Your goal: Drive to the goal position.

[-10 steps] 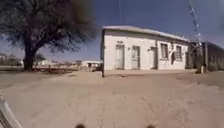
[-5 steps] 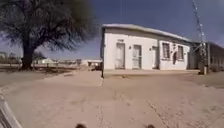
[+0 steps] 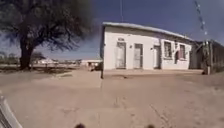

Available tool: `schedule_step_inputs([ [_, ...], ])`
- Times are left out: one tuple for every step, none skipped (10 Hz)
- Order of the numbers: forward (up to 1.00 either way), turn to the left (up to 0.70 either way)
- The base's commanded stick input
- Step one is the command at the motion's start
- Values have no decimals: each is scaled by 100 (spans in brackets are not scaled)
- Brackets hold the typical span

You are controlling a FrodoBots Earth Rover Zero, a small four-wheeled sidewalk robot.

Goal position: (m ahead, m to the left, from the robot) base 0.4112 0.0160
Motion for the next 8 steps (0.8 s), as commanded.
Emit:
schedule_step_inputs([
  [0, 70],
  [0, 70],
  [0, 70],
  [0, 70],
  [0, 70],
  [0, 70],
  [0, 70],
  [0, 70],
])
